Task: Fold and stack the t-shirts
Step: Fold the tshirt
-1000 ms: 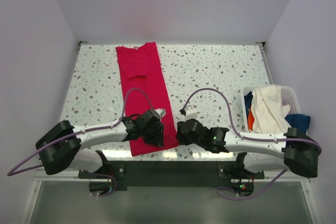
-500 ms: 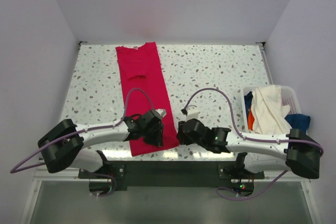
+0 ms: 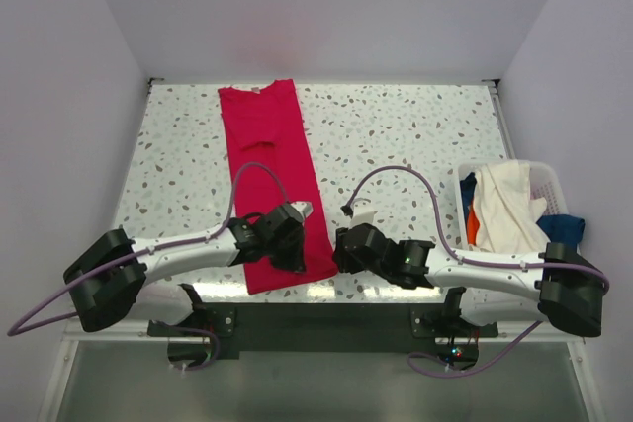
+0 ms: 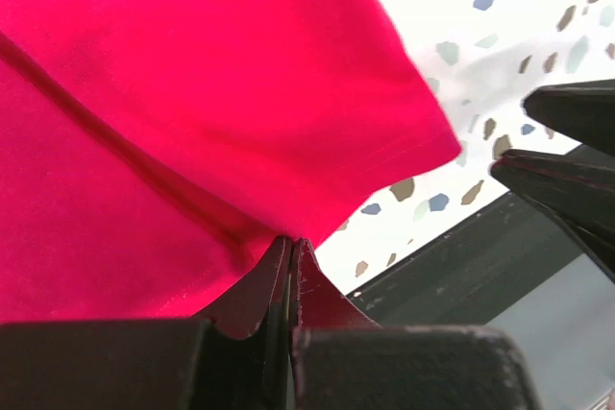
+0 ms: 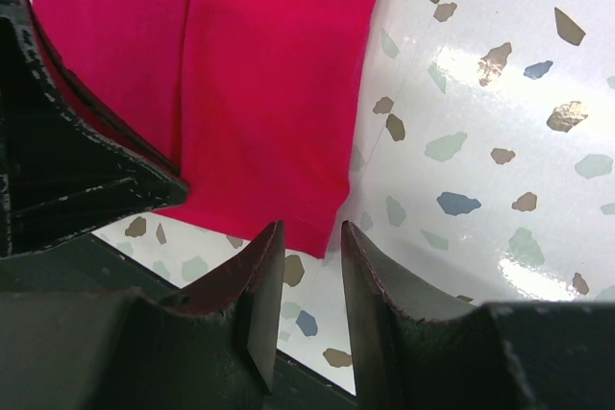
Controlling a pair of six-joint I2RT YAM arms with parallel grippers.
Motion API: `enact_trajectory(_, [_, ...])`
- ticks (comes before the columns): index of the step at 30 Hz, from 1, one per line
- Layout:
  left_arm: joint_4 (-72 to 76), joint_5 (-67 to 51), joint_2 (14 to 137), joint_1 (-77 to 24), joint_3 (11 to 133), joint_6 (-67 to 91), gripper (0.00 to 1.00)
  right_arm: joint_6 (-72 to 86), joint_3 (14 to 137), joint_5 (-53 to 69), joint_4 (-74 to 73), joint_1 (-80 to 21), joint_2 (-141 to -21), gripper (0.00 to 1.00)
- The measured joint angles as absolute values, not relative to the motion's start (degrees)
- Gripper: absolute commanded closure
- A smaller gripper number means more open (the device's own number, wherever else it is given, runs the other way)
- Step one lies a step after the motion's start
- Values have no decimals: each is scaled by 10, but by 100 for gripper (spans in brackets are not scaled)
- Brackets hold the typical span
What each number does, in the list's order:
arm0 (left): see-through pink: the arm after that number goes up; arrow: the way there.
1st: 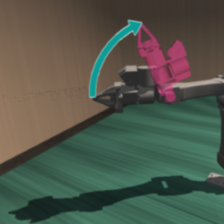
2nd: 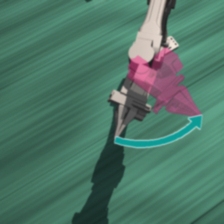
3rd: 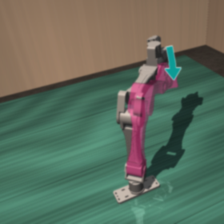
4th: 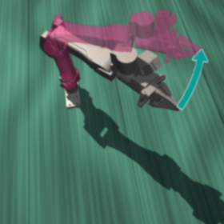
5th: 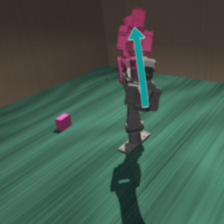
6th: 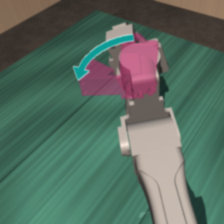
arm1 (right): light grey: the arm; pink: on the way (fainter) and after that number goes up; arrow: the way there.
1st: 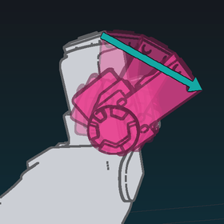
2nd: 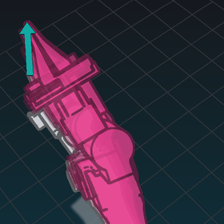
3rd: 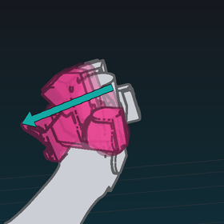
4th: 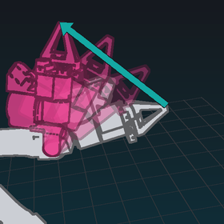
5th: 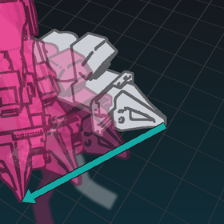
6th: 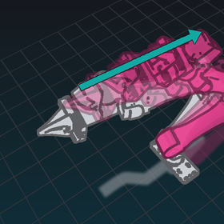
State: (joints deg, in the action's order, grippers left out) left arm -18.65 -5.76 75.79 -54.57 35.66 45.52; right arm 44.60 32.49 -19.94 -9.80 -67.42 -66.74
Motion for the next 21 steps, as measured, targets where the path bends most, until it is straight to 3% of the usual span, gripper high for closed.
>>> enact_trajectory(21, [-206,-58,702,-550,331,474,100,445,344,-182,-94,-674,-749,66])
